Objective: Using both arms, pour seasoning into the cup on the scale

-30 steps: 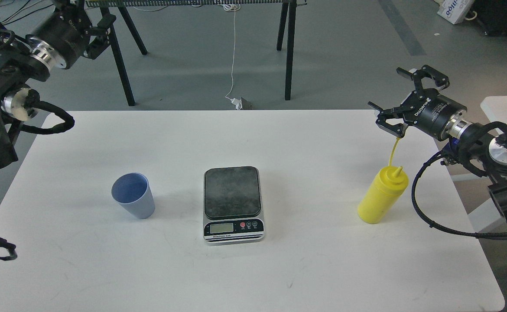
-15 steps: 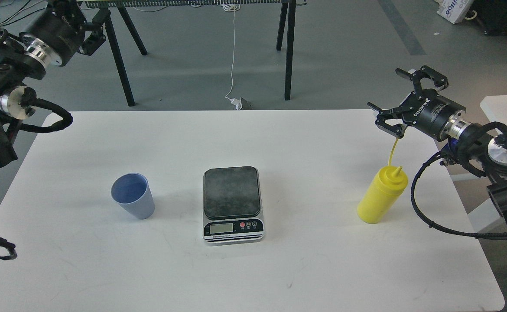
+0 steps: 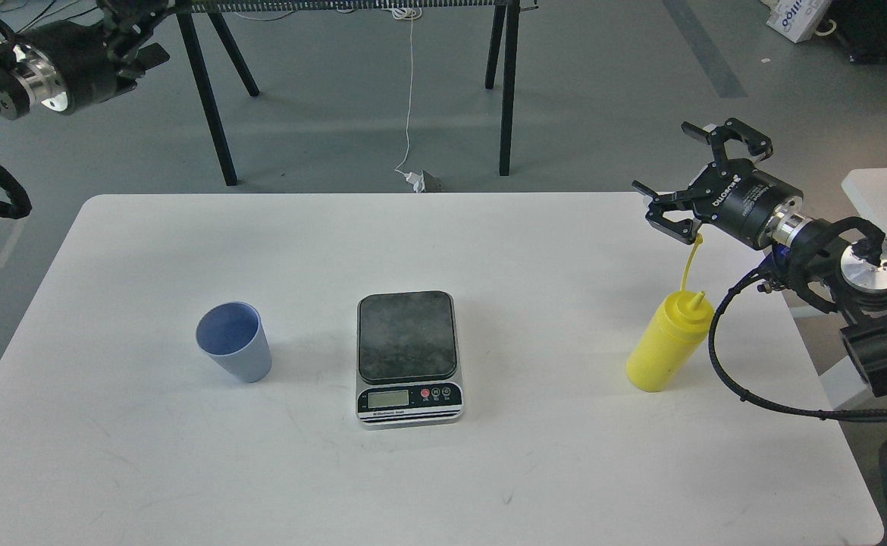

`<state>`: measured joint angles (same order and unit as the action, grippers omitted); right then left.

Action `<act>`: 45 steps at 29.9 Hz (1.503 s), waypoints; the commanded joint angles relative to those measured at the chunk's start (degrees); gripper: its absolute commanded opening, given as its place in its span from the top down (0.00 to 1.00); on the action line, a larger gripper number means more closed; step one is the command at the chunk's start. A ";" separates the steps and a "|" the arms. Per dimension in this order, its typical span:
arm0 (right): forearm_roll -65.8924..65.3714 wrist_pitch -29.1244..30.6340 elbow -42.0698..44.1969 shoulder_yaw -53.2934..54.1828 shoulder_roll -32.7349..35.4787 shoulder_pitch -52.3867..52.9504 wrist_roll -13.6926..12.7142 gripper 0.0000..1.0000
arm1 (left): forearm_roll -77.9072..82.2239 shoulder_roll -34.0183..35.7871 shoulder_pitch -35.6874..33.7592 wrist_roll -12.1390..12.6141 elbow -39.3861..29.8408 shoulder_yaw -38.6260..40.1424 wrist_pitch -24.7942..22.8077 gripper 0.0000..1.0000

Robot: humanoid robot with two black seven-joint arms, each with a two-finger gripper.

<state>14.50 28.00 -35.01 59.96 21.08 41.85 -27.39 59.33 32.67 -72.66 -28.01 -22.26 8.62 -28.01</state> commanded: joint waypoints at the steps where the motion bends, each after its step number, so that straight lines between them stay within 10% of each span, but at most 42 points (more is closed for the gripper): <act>1: 0.00 0.00 0.03 -0.02 0.10 -0.10 -0.03 0.03 | 26.12 4.05 -3.10 0.01 -8.66 -5.27 0.01 0.00; 14: 0.00 0.00 0.20 -0.02 0.80 -0.36 -0.03 0.03 | 51.06 20.59 -2.22 0.01 -46.73 -16.62 0.01 0.00; 45: -0.17 0.00 0.38 -0.02 1.33 -1.59 -0.03 0.03 | 50.36 9.34 7.09 0.01 -33.82 -16.89 0.01 0.00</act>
<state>14.32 28.00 -34.68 59.91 22.32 40.31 -27.42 109.60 42.28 -66.43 -27.99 -56.94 -8.17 -27.99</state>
